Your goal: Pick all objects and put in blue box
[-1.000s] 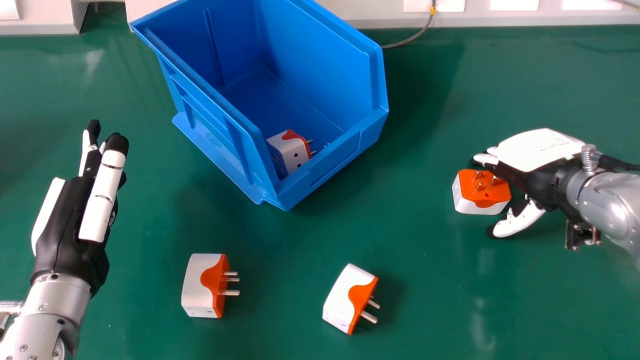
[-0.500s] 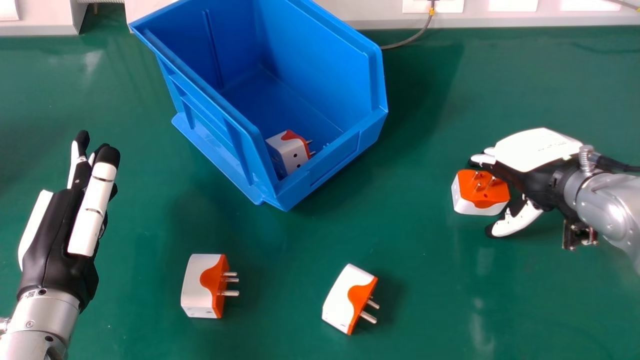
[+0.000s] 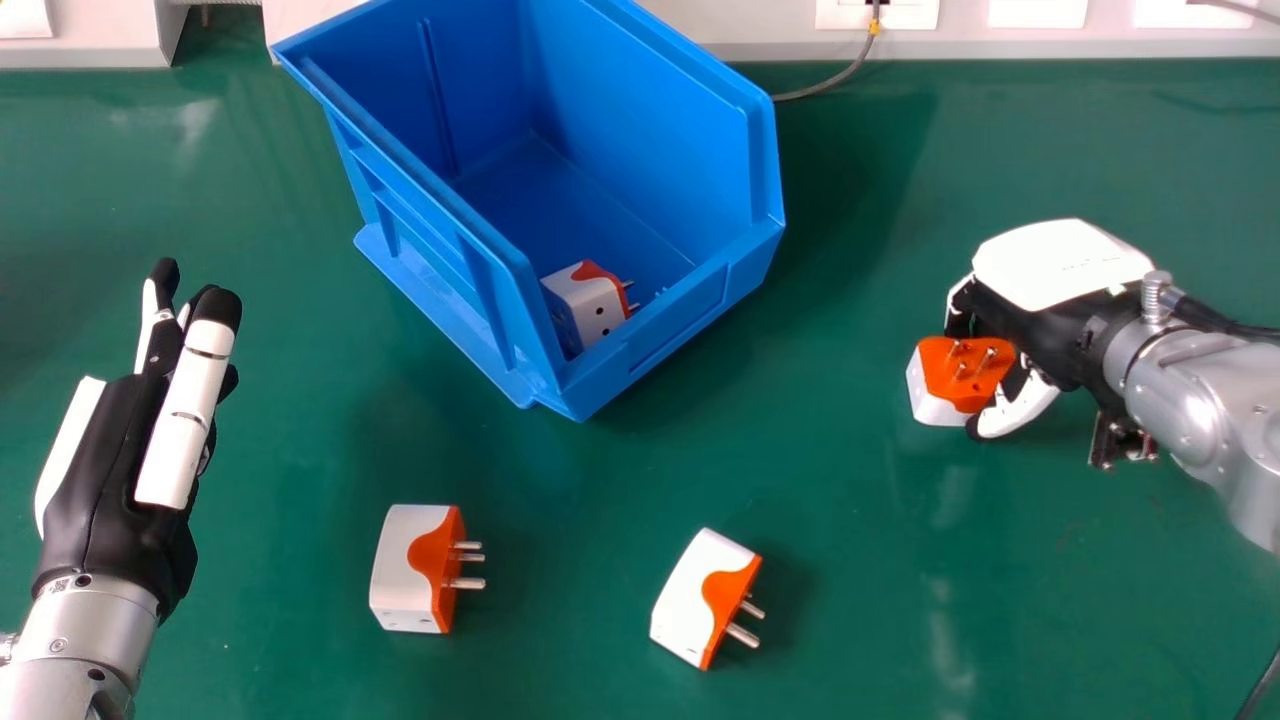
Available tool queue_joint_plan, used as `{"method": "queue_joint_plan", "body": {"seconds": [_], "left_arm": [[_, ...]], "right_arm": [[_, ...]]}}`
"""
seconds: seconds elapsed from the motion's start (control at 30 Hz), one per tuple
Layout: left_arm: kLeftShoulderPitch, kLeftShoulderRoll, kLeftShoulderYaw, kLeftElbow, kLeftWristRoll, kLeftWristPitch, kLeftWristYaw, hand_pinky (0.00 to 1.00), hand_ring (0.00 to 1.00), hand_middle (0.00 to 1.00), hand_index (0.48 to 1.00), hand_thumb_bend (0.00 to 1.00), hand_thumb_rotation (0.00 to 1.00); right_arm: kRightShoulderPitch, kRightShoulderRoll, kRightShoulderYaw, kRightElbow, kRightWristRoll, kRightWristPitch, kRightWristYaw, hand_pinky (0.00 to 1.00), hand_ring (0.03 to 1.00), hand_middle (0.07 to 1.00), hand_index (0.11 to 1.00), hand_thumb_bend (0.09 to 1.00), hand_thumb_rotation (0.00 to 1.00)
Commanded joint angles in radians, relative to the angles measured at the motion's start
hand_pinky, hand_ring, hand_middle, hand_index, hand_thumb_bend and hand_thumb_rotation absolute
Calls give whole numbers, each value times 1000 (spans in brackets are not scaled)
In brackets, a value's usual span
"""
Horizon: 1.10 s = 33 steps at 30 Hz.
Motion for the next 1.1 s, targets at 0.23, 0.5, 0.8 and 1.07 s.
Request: {"method": "queue_joint_plan", "body": {"seconds": [0.23,0.5,0.8,1.07], "left_arm": [[-9,1,4,-8,-13,-15,-1,978,1000,1000,1000,549,925],[-16,2,0,-3,-8,-14,2,981,1000,1000,1000,545,927],[-41,6,-5,36,-1,-32,-1,987,1000,1000,1000,535,930],[-60,6,-12,68,9,-57,-2,992,1000,1000,1000,541,931]], "right_arm": [[25,12,1,2,27,63,44,180,229,292,482,482,169],[31,11,0,-13,38,73,38,172,223,288,471,485,162],[49,5,-29,-28,76,85,36,155,210,274,469,487,157],[118,-37,-129,-220,160,117,71,102,158,229,469,487,156]]}}
